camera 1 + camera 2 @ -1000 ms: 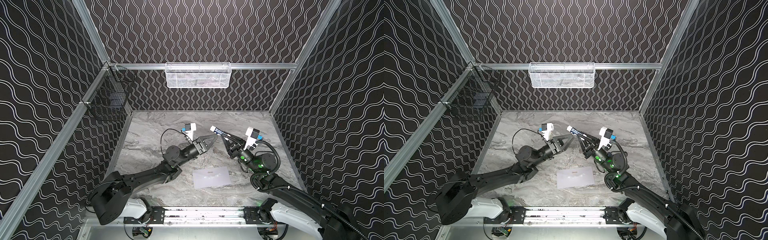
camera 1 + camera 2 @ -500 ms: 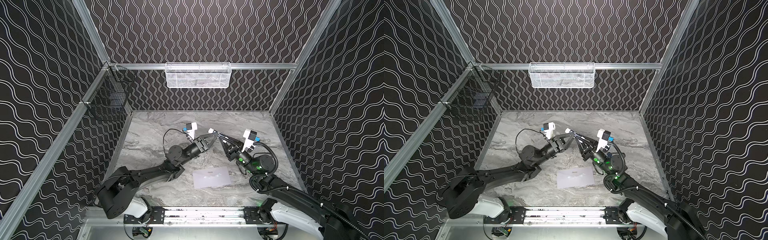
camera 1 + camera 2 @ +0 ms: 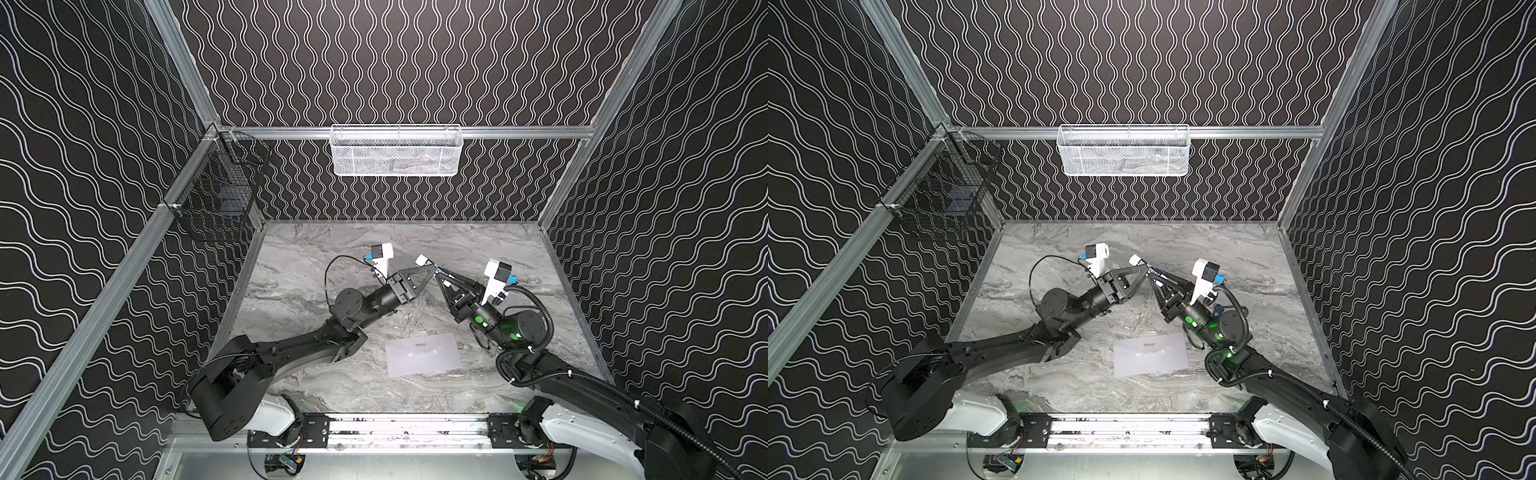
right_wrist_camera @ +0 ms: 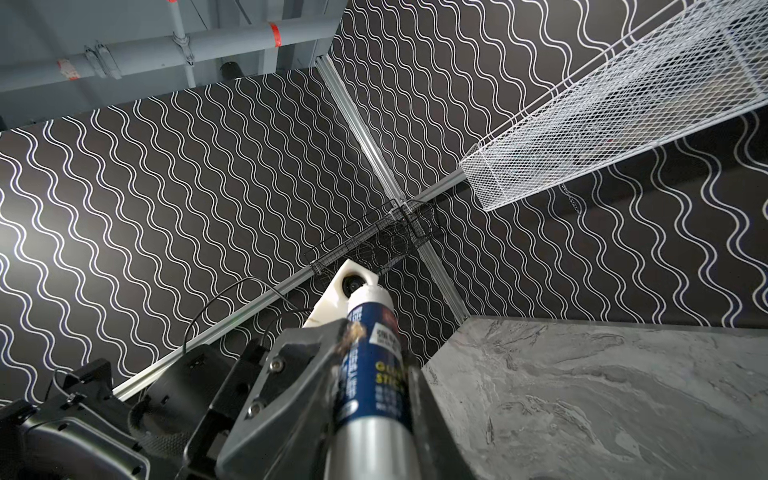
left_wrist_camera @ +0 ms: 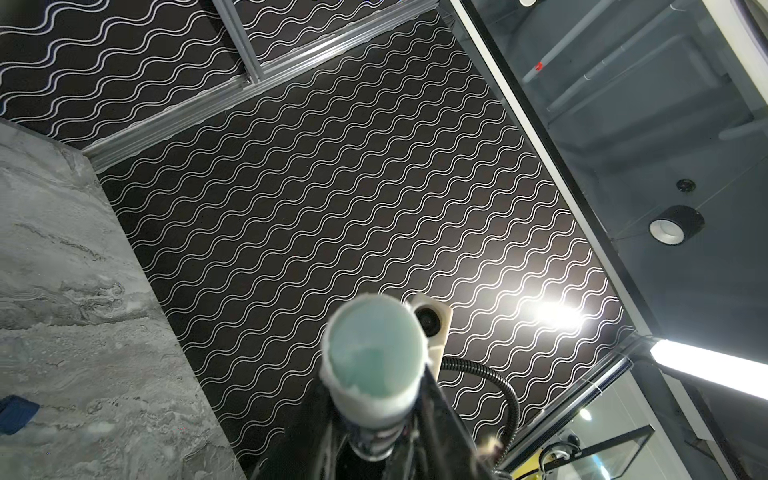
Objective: Place the letter into the envelope and seal it
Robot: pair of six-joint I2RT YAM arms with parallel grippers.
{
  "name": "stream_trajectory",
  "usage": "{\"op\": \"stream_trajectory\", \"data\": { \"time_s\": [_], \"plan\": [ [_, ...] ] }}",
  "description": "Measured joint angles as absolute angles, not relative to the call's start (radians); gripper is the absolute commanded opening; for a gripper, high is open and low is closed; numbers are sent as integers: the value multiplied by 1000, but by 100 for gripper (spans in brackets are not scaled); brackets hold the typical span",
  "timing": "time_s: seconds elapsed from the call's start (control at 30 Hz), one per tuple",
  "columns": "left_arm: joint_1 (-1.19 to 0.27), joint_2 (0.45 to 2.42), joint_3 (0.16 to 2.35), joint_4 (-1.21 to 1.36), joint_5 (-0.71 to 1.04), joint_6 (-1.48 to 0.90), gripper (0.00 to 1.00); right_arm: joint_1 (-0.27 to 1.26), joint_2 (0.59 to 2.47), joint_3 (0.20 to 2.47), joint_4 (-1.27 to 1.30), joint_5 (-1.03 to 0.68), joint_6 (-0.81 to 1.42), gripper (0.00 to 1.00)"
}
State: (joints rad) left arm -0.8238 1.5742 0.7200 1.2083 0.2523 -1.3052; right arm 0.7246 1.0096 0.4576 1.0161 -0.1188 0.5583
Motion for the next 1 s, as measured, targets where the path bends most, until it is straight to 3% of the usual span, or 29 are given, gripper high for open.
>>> {"op": "stream_trajectory", "data": {
  "time_s": [0.1,0.2,0.27,0.37,0.5,0.63,0.77,0.83,1.0],
  "plan": [
    [-818,1566,717,1201,266,-1303,14,730,1020,458,1029,-119,561,0],
    [-811,1551,707,1189,268,-1299,2,733,1025,458,1032,-122,568,9],
    [-802,1533,697,1171,280,-1294,0,733,1027,462,1021,-134,575,22],
    [-790,1497,673,1146,293,-1275,0,737,1016,476,968,-147,594,60],
    [-762,1467,653,1153,292,-1226,0,732,987,499,832,-140,612,80],
    [-722,1477,672,1092,376,-1168,0,719,925,593,571,-203,604,84],
    [-693,1461,723,939,496,-1045,0,649,857,665,360,-394,532,84],
    [-680,1453,736,874,566,-986,0,591,844,684,274,-493,509,90],
    [-654,1446,801,695,702,-839,0,455,920,765,75,-755,451,86]
  ]
}}
